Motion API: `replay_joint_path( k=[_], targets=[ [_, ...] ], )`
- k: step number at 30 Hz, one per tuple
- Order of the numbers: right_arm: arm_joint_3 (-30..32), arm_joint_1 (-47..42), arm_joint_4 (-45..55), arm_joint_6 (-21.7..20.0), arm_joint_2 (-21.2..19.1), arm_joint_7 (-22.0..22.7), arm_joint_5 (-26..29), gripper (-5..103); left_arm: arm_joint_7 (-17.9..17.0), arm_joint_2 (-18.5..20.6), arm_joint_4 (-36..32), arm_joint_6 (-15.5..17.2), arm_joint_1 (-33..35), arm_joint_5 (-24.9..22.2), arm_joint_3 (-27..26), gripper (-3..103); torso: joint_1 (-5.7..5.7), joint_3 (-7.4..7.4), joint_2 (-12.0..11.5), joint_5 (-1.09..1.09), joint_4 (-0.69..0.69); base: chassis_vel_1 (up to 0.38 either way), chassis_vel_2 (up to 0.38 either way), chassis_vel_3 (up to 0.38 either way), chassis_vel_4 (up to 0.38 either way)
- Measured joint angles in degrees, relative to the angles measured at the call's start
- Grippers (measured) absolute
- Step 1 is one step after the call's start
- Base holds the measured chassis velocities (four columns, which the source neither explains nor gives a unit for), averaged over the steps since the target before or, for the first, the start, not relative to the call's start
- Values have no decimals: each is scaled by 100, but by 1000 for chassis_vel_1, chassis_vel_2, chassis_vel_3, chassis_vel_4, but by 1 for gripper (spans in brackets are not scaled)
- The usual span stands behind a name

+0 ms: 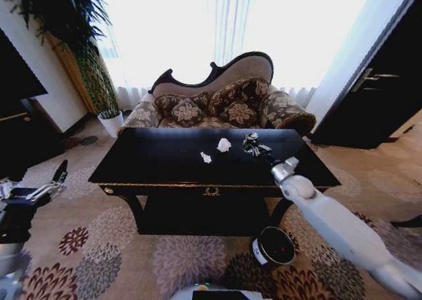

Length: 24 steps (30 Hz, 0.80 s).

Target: Move to the front of the table and place the trash on the table into the trash bin.

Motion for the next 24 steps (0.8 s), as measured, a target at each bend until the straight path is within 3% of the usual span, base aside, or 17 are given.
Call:
replay_joint_path(
  k=[4,8,14,18,24],
  targets=[
    [1125,-1120,525,196,42,-577,134,0,0,-21,-28,9,-84,-24,62,100,0,0,0,-1,0,0,0,0,0],
    [1595,-1711,754,303,91,-775,161,0,-5,-7,-28,38,-174,-72,76,100,-1,-1,1,0,2,0,0,0,0],
    [2271,-2604,1177,341,365,-878,163,0,-10,-23,-61,81,-255,-90,164,100,0,0,0,0,1,0,0,0,0],
    [3058,-3496,1653,335,797,-909,0,0,-14,-31,-55,157,-364,-61,255,100,0,-1,0,0,1,0,0,0,0],
    [3706,-4262,1827,412,1035,-860,-335,0,-142,128,-25,364,-406,24,288,100,0,0,1,0,1,0,0,0,0]
  ],
)
